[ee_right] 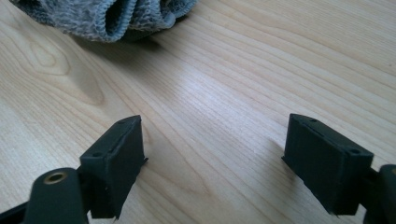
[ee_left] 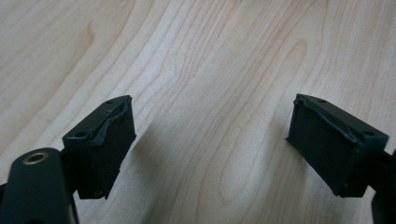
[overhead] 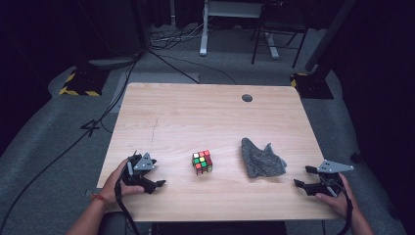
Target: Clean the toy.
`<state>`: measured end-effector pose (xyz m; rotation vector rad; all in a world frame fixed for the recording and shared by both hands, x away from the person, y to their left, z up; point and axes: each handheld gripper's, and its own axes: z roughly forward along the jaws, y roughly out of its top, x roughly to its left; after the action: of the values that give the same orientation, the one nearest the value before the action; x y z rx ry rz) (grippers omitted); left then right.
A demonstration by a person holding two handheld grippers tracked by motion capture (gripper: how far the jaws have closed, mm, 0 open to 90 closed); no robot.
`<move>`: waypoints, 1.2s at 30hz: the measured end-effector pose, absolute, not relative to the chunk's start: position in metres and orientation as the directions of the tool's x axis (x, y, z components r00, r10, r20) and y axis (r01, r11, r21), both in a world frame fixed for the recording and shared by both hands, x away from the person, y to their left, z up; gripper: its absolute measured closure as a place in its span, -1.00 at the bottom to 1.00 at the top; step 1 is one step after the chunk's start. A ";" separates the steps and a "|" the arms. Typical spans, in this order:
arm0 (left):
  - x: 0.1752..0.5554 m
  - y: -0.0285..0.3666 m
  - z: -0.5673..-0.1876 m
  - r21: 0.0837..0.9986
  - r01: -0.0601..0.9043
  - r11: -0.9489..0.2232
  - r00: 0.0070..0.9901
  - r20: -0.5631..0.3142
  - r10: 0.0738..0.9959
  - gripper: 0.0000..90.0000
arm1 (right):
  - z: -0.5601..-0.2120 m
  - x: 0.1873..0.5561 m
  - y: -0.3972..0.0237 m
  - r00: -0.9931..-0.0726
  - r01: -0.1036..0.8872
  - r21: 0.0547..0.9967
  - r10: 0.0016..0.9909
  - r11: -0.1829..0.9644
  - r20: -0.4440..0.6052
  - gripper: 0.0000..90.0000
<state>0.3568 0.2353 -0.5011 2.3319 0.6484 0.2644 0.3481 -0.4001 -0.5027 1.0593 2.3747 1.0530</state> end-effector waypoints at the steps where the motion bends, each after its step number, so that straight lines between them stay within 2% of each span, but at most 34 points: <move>1: 0.357 0.237 -0.501 0.675 0.384 -0.630 0.850 0.009 0.527 -0.66 | -0.503 0.348 -0.401 -0.659 0.498 0.740 0.752 0.452 -0.016 -0.58; 9: 0.356 0.240 -0.504 0.689 0.422 -0.590 0.821 -0.013 0.571 -0.67 | -0.503 0.349 -0.401 -0.648 0.512 0.738 0.762 0.439 -0.005 -0.59; 36: 0.356 0.240 -0.504 0.690 0.427 -0.585 0.816 -0.015 0.578 -0.67 | -0.503 0.348 -0.402 -0.636 0.520 0.739 0.772 0.428 0.000 -0.56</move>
<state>0.3557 0.2399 -0.5042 2.2828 0.7341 0.2737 0.3481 -0.4017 -0.5033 1.1085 2.3476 1.0367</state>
